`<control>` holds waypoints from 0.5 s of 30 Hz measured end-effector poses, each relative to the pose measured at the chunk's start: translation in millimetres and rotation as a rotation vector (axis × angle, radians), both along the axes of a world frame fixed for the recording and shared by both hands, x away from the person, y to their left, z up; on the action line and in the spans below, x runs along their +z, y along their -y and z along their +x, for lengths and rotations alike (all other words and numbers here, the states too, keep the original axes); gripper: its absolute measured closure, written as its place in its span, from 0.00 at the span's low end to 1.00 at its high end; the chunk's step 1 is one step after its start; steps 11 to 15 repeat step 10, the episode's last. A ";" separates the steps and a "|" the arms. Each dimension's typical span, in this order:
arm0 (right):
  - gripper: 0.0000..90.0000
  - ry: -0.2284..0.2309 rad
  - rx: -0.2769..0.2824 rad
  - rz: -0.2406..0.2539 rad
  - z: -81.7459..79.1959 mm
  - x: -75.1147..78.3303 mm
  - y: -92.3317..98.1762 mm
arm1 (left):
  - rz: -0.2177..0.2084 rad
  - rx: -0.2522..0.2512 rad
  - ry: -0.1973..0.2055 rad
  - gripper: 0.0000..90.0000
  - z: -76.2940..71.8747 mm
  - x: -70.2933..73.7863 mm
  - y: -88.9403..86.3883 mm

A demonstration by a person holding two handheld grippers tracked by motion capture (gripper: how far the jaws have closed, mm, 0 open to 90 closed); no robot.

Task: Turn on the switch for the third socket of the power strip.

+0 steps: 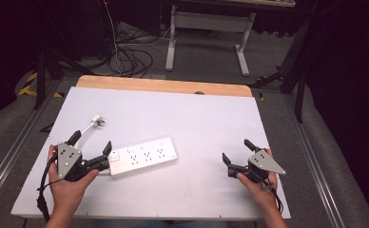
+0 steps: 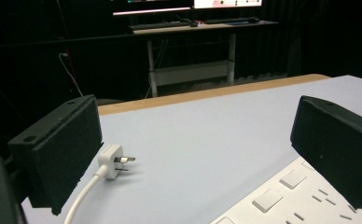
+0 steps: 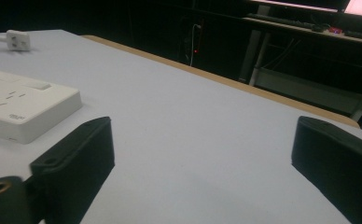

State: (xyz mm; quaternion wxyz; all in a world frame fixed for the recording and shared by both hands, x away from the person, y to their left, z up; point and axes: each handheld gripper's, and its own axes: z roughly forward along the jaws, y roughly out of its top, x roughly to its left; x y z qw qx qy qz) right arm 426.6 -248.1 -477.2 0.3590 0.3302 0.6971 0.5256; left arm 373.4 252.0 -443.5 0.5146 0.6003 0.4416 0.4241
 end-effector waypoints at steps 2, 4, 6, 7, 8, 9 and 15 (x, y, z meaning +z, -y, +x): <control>0.06 -0.001 -0.005 0.004 -0.2 0.3 0.5 | 0.001 0.001 0.002 0.03 0.2 0.0 -0.9; 0.04 -0.002 -0.004 0.004 -0.3 0.4 1.1 | 0.001 0.000 -0.001 0.03 0.4 0.2 -2.0; 0.03 -0.001 -0.001 0.004 -0.3 0.4 1.1 | -0.004 0.003 -0.001 0.03 0.4 -0.1 -2.5; 0.03 -0.002 0.001 0.005 -0.3 0.4 1.1 | -0.004 0.004 -0.001 0.03 0.5 -0.2 -2.8; 0.03 -0.002 0.003 0.007 -0.1 0.3 1.0 | -0.004 0.004 -0.002 0.03 0.6 -0.4 -3.1; 0.03 -0.002 0.002 0.005 0.0 0.3 1.0 | -0.005 0.003 -0.001 0.03 0.8 -0.7 -3.2; 0.03 -0.004 0.002 0.005 0.0 0.3 1.0 | -0.005 0.003 -0.002 0.03 0.9 -1.0 -3.4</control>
